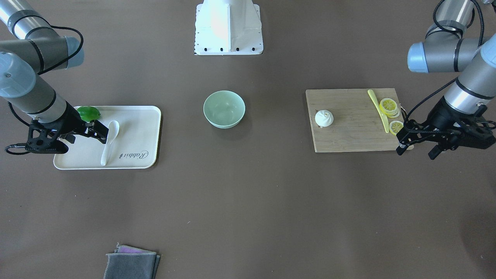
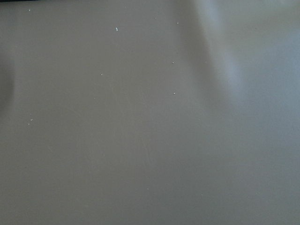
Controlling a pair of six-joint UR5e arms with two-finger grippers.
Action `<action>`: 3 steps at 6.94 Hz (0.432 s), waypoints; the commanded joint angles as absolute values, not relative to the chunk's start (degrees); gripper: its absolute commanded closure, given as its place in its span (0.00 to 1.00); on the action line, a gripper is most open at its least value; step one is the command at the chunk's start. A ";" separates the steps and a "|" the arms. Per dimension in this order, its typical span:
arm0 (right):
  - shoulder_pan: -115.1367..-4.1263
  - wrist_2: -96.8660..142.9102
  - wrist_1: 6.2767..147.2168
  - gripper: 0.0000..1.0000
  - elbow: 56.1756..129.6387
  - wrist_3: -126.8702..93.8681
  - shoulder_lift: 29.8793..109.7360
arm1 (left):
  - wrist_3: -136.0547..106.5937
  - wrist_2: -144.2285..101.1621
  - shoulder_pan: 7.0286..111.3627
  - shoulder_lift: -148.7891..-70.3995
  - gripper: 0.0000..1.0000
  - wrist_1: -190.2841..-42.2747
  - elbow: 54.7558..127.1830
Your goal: Put spoon and bun in bowl
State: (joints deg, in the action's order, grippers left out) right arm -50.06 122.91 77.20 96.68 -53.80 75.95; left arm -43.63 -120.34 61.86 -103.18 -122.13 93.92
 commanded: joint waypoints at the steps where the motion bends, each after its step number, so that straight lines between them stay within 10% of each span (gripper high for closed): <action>1: -47.21 120.17 77.17 0.01 94.40 -54.23 75.23 | -43.86 -119.97 61.26 -103.62 0.02 -122.17 93.87; 3: -46.15 119.88 77.17 0.05 94.04 -54.23 75.06 | -43.77 -119.97 61.26 -103.62 0.02 -122.17 94.04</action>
